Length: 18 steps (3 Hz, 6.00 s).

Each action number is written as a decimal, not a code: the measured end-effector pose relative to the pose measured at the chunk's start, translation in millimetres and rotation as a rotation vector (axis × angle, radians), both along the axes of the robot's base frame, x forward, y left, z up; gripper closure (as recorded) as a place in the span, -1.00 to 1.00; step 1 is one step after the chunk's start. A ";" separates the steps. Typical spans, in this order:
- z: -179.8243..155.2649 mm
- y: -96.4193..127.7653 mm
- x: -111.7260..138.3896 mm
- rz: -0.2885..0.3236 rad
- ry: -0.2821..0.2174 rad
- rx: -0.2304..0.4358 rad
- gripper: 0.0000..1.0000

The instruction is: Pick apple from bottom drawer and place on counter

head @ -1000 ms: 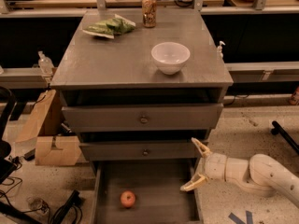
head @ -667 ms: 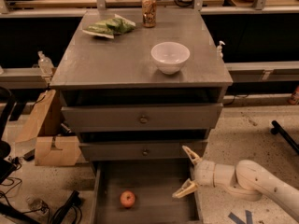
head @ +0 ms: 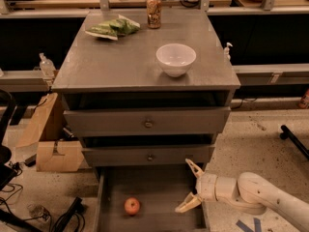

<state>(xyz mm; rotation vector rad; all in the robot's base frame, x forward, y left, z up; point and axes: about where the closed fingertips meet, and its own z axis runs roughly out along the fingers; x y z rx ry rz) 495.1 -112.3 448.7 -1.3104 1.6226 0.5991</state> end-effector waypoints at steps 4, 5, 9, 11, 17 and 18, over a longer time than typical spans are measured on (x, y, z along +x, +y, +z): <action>-168.1 126.2 49.4 0.153 0.005 0.022 -1.00; -214.3 140.5 44.9 0.173 0.040 -0.026 -1.00; -287.1 215.9 29.4 0.353 0.136 -0.074 -1.00; -305.9 240.2 22.1 0.398 0.149 -0.083 -0.65; -89.9 204.8 -19.8 0.427 0.018 0.094 1.00; -12.4 175.9 -27.6 0.402 0.021 0.113 1.00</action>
Offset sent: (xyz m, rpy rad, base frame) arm 0.0624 0.1247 -0.1563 0.1235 0.0531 0.1525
